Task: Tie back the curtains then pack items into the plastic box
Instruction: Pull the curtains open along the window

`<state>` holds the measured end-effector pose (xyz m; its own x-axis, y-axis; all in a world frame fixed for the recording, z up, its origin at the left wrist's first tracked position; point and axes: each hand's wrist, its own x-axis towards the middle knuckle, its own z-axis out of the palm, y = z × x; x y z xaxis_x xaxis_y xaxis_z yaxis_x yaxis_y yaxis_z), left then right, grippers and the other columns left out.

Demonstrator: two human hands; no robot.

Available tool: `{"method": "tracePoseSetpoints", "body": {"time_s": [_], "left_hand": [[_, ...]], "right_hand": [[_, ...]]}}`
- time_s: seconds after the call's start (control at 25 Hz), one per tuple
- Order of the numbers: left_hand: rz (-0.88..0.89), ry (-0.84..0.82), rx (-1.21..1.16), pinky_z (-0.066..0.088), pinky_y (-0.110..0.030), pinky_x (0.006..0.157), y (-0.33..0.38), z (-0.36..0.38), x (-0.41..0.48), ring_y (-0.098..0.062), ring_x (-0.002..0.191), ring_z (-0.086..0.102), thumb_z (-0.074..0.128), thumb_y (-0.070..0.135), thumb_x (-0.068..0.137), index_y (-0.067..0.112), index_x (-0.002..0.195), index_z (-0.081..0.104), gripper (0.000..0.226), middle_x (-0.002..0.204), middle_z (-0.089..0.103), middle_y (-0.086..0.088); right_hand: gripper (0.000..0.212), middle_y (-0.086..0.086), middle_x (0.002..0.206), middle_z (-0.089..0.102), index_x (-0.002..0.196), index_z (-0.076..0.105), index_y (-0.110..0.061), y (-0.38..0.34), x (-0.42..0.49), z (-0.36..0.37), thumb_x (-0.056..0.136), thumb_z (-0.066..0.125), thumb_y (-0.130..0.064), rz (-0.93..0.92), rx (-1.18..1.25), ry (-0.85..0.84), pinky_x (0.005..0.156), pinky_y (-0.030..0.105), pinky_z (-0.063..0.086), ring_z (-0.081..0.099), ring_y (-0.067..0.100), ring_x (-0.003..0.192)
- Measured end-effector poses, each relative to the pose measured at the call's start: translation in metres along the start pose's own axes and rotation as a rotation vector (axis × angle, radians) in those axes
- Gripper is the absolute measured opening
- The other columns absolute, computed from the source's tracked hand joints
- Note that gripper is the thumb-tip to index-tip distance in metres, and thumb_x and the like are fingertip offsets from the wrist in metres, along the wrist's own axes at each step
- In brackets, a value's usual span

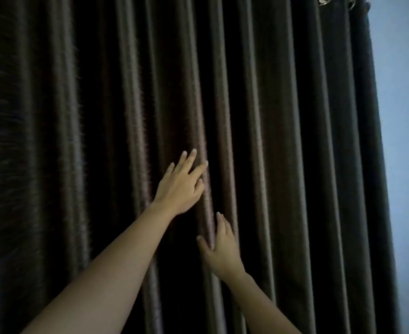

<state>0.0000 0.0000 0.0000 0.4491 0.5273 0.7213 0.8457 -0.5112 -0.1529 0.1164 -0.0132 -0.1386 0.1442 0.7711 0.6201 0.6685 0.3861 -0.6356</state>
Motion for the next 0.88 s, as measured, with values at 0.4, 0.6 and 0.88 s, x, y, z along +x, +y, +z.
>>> {"method": "tracePoseSetpoints", "body": {"time_s": [0.4,0.6,0.88], "left_hand": [[-0.104,0.070,0.734,-0.003,-0.057,0.113,-0.014,0.010,0.099,-0.031,0.145,-0.012,0.036,0.046,0.097,0.014,0.116,0.064,0.047,0.159,-0.003,-0.008],[-0.061,0.105,1.017,-0.001,-0.046,0.117,-0.061,0.001,0.113,-0.027,0.146,-0.006,0.046,0.021,0.094,0.010,0.145,0.028,0.055,0.159,-0.002,-0.011],[-0.340,0.147,1.034,-0.005,-0.059,0.112,-0.146,-0.032,0.094,-0.026,0.144,-0.018,0.042,0.048,0.094,0.016,0.150,0.006,0.074,0.157,-0.020,-0.004]], "right_hand": [[0.104,-0.016,0.135,0.037,0.149,0.014,-0.026,0.015,0.082,0.040,0.067,0.062,-0.071,-0.179,0.212,-0.251,0.102,0.019,0.032,0.037,0.010,0.131],[0.116,-0.014,0.153,-0.001,0.142,0.024,-0.028,-0.006,0.099,0.082,0.048,0.047,-0.092,-0.213,0.326,-0.357,0.115,0.039,0.023,0.011,0.011,0.140],[0.119,-0.008,0.153,0.023,0.143,-0.012,-0.044,-0.056,0.111,0.144,0.056,0.058,-0.084,-0.301,0.594,-0.340,0.113,0.041,0.031,0.024,0.008,0.140]]}}
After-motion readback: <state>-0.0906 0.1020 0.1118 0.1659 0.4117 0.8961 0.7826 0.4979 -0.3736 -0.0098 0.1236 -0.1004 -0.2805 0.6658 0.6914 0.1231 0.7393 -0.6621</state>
